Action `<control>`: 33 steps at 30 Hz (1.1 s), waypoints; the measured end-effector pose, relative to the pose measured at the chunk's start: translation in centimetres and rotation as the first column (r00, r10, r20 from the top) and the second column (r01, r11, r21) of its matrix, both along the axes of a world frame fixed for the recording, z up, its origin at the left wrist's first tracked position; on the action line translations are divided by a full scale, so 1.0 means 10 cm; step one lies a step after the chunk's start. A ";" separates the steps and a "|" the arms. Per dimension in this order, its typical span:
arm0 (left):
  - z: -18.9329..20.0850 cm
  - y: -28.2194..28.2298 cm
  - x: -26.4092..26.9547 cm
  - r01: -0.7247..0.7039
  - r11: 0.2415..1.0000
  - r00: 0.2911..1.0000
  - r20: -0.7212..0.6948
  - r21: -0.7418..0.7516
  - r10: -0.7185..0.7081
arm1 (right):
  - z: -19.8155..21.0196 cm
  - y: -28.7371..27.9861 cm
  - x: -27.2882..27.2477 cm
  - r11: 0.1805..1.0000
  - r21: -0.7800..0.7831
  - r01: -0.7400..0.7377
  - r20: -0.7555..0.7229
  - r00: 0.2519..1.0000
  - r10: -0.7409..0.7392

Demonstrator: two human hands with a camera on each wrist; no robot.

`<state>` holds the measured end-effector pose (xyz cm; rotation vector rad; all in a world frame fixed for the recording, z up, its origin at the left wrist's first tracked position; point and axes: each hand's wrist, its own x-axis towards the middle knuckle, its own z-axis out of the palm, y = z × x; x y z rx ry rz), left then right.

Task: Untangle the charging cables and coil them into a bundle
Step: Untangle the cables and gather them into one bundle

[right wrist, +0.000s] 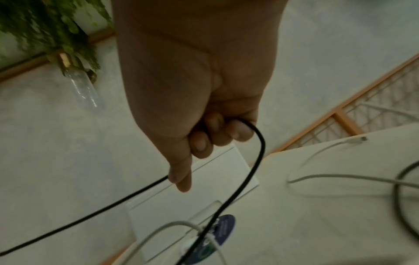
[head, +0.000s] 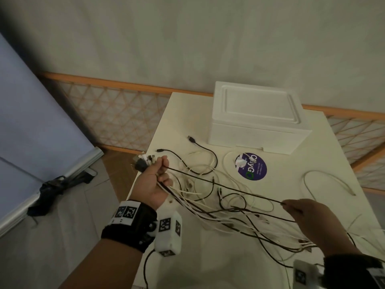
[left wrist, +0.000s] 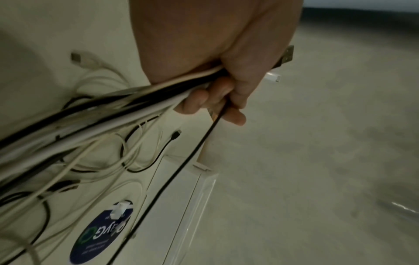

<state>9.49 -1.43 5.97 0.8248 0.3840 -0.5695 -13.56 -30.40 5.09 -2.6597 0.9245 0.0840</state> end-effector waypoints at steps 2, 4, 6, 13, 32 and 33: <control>0.00 0.04 -0.03 -0.022 1.000 1.000 0.008 0.020 0.022 | -0.01 0.01 -0.01 1.000 0.023 -0.003 -0.063 0.998 0.004; 0.01 0.02 -0.12 0.013 0.999 1.000 0.022 0.046 -0.014 | 0.01 0.10 0.08 0.994 -0.005 -0.105 -0.075 0.992 0.104; 0.03 -0.05 -0.27 0.094 0.994 0.994 0.049 0.056 -0.097 | 0.09 0.31 0.25 0.972 0.063 -0.227 0.038 0.974 0.225; 0.17 -0.26 -0.63 0.316 0.939 0.925 0.178 0.133 -0.337 | 0.44 1.38 0.88 0.740 0.393 -0.546 0.275 0.838 0.472; 0.02 0.06 -0.42 0.130 0.991 0.991 -0.017 0.015 -0.130 | 0.14 1.14 0.73 0.757 0.139 -0.639 -0.143 0.743 0.654; -0.02 0.13 -0.35 0.084 0.996 0.996 -0.038 0.028 -0.082 | 0.03 1.02 0.61 0.770 0.142 -0.622 -0.230 0.736 0.636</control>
